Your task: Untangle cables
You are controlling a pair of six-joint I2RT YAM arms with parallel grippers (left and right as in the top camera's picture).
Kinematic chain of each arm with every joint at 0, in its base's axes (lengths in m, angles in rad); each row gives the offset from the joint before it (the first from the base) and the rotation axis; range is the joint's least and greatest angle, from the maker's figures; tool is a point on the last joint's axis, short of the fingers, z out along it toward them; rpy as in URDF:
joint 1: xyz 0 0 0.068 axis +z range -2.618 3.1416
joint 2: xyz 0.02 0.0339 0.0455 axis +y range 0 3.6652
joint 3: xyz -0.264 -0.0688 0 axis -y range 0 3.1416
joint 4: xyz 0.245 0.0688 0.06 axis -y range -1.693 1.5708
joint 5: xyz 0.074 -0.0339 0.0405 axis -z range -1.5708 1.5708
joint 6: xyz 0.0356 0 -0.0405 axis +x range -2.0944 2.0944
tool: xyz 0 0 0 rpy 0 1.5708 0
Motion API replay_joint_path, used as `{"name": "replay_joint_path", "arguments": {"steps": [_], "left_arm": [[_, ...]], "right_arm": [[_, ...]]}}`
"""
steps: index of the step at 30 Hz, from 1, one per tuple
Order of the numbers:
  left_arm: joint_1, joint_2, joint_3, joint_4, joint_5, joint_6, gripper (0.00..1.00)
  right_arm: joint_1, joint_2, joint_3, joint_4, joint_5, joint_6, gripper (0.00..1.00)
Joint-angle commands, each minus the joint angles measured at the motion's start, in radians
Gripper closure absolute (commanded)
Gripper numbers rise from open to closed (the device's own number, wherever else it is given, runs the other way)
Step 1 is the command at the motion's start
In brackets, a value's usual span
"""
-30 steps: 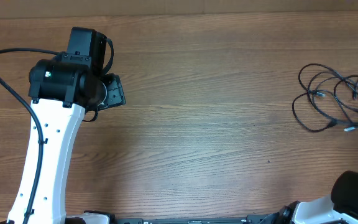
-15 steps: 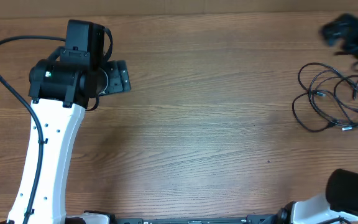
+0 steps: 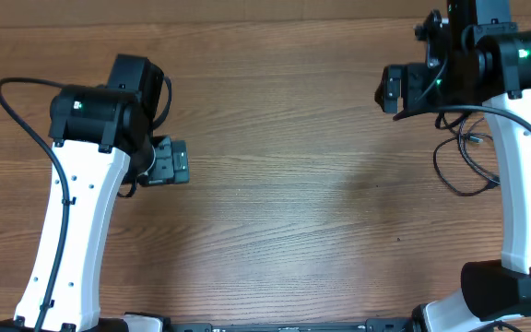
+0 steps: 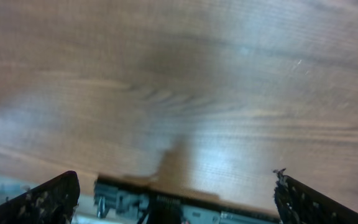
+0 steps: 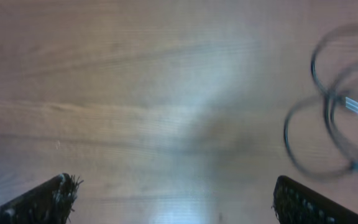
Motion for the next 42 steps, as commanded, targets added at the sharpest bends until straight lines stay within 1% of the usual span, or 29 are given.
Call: {"name": "replay_joint_path", "arguments": {"steps": [1,4,7,8,9,10,12,15,18,20,24,30,42], "left_arm": [[0.007,-0.021,-0.052,-0.006,-0.006,-0.038,0.0],[0.007,-0.088,-0.154,0.001,-0.015,-0.074,0.0],[0.007,-0.173,-0.253,0.06,-0.016,-0.072,0.0],[0.007,-0.214,-0.292,0.094,-0.018,-0.072,0.0],[0.007,-0.277,-0.345,0.152,-0.018,-0.072,0.0],[0.007,-0.318,-0.376,0.189,-0.019,-0.071,0.0],[0.005,-0.462,-0.471,0.319,-0.019,-0.049,0.0],[0.004,-0.621,-0.557,0.442,-0.018,-0.027,0.0],[0.004,-0.763,-0.624,0.531,-0.018,-0.032,0.0],[0.004,-0.83,-0.644,0.543,-0.027,-0.031,0.0],[0.004,-0.887,-0.645,0.538,-0.036,-0.031,0.0],[0.004,-0.887,-0.645,0.5,-0.036,-0.031,0.01],[0.004,-0.886,-0.645,0.495,-0.036,-0.031,0.0]], "right_arm": [[-0.003,-0.021,-0.017,-0.034,0.037,0.051,0.0],[-0.003,-0.109,-0.102,-0.032,0.048,0.067,0.0],[-0.003,-0.235,-0.233,0.049,0.054,0.074,0.0],[-0.003,-0.277,-0.279,0.084,0.054,0.073,0.0],[-0.003,-0.365,-0.38,0.16,0.054,0.073,0.0],[-0.003,-0.416,-0.439,0.206,0.054,0.073,0.0],[-0.003,-0.595,-0.634,0.365,0.054,0.072,0.0],[-0.003,-0.77,-0.818,0.514,0.059,0.073,0.0],[-0.003,-0.918,-0.964,0.611,0.073,0.072,0.0],[-0.003,-0.986,-1.024,0.63,0.072,0.072,0.0],[-0.003,-1.044,-1.077,0.603,0.072,0.072,0.0],[-0.003,-1.03,-1.079,0.504,0.072,0.072,0.0],[-0.003,-1.022,-1.079,0.486,0.072,0.072,0.0]]}}
